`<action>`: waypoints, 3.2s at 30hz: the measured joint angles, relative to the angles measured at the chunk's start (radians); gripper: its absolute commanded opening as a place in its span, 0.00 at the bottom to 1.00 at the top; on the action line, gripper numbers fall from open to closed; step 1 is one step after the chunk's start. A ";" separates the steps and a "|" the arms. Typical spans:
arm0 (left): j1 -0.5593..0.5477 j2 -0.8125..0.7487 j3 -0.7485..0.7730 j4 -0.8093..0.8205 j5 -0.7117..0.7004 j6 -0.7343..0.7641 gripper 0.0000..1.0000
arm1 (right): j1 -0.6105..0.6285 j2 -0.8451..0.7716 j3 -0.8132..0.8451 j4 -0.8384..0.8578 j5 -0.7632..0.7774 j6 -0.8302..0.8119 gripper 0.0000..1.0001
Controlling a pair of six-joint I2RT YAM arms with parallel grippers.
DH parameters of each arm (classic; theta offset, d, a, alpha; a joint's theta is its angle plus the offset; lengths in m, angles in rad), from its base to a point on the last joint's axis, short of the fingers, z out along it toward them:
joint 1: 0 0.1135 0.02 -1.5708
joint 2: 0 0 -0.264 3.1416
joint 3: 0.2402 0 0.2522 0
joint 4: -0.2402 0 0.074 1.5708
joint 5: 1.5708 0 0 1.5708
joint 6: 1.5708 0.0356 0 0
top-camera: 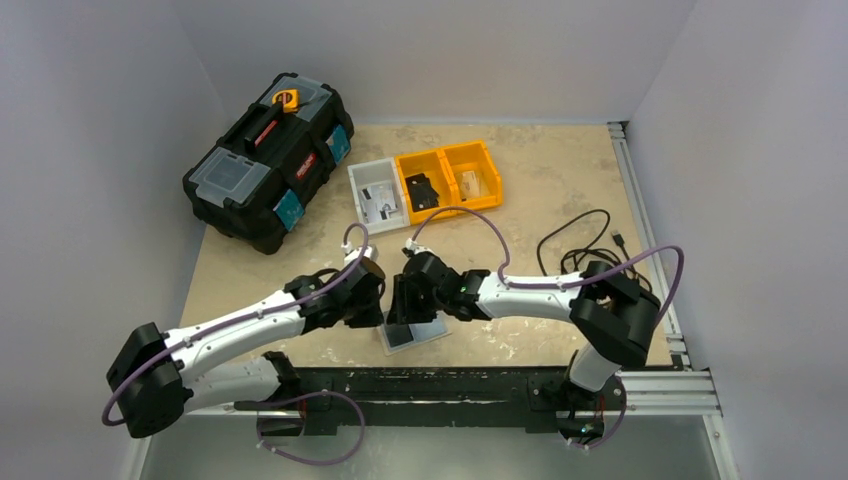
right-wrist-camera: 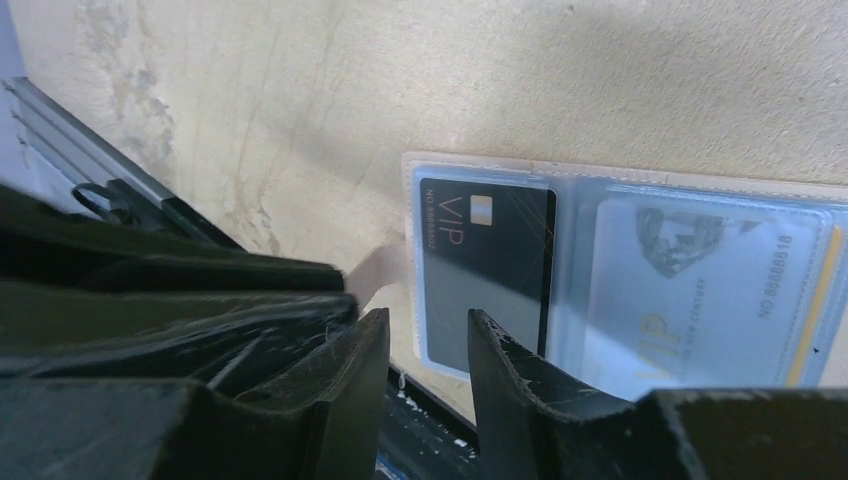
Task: Take the credit cards out of the card holder
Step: Remove the credit card from the card holder.
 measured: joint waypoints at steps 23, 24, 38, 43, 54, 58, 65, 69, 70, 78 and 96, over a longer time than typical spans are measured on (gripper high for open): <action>0.001 0.234 -0.034 0.145 0.024 -0.008 0.00 | -0.082 -0.012 -0.119 0.087 -0.093 -0.010 0.36; 0.001 0.235 -0.034 0.147 0.025 -0.008 0.00 | -0.086 -0.011 -0.127 0.096 -0.101 -0.010 0.36; 0.004 0.286 -0.012 0.200 0.048 -0.008 0.00 | -0.145 0.016 -0.227 0.306 -0.258 0.026 0.36; 0.006 0.302 -0.003 0.202 0.055 -0.012 0.00 | -0.182 0.018 -0.290 0.420 -0.310 0.060 0.36; 0.008 0.303 -0.004 0.202 0.055 -0.035 0.00 | -0.258 0.087 -0.465 0.823 -0.457 0.218 0.27; 0.008 0.303 -0.004 0.202 0.055 -0.035 0.00 | -0.264 0.143 -0.506 0.968 -0.481 0.288 0.22; 0.008 0.303 -0.004 0.202 0.055 -0.035 0.00 | -0.275 0.190 -0.557 1.130 -0.484 0.369 0.18; 0.008 0.303 -0.004 0.202 0.055 -0.035 0.00 | -0.281 0.195 -0.570 1.173 -0.484 0.391 0.14; 0.008 0.303 -0.004 0.202 0.055 -0.035 0.00 | -0.281 0.198 -0.572 1.180 -0.484 0.394 0.12; 0.014 0.303 -0.004 0.202 0.062 -0.035 0.00 | -0.282 0.205 -0.576 1.198 -0.483 0.405 0.00; 0.022 0.307 -0.004 0.205 0.070 -0.035 0.00 | -0.293 0.045 -0.595 0.995 -0.403 0.317 0.00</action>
